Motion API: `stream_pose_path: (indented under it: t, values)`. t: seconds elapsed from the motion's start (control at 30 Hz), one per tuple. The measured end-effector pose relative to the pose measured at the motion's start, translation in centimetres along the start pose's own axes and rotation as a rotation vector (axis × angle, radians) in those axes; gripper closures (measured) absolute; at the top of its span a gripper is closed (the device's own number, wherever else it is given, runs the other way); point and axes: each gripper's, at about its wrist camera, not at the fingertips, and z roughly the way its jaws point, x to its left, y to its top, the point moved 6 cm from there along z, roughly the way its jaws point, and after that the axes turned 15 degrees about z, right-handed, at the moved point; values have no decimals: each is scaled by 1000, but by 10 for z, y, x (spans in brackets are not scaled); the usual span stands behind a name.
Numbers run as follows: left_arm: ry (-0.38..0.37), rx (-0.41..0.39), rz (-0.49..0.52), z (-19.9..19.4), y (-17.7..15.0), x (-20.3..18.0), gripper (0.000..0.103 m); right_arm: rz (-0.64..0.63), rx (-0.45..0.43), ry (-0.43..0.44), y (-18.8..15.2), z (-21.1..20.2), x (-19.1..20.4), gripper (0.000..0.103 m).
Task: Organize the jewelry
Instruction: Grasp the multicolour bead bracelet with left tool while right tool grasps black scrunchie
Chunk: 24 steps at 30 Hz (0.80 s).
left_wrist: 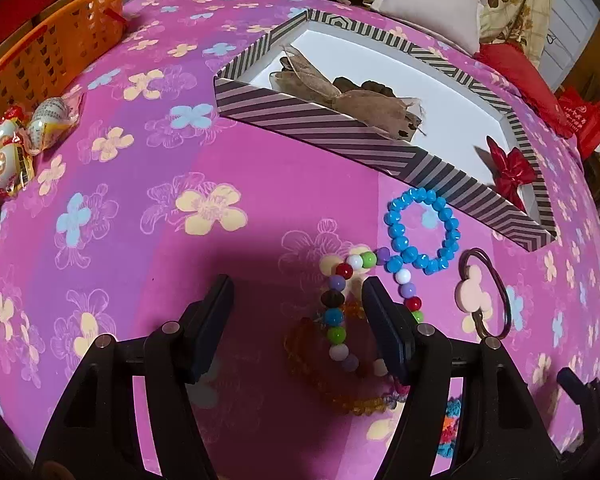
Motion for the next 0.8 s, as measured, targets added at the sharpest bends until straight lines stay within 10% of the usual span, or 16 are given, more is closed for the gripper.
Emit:
stream_pose_path:
  t: [0.1, 0.43, 0.8]
  values:
    - [18, 4, 20, 2, 1, -2, 36, -15, 26, 2, -2, 10, 3, 47]
    - [25, -7, 52, 4, 4, -6, 37, -72, -4, -56, -5, 19, 8, 50]
    - [-11, -27, 82, 1, 2, -5, 93, -66, -14, -25, -5, 16, 13, 90]
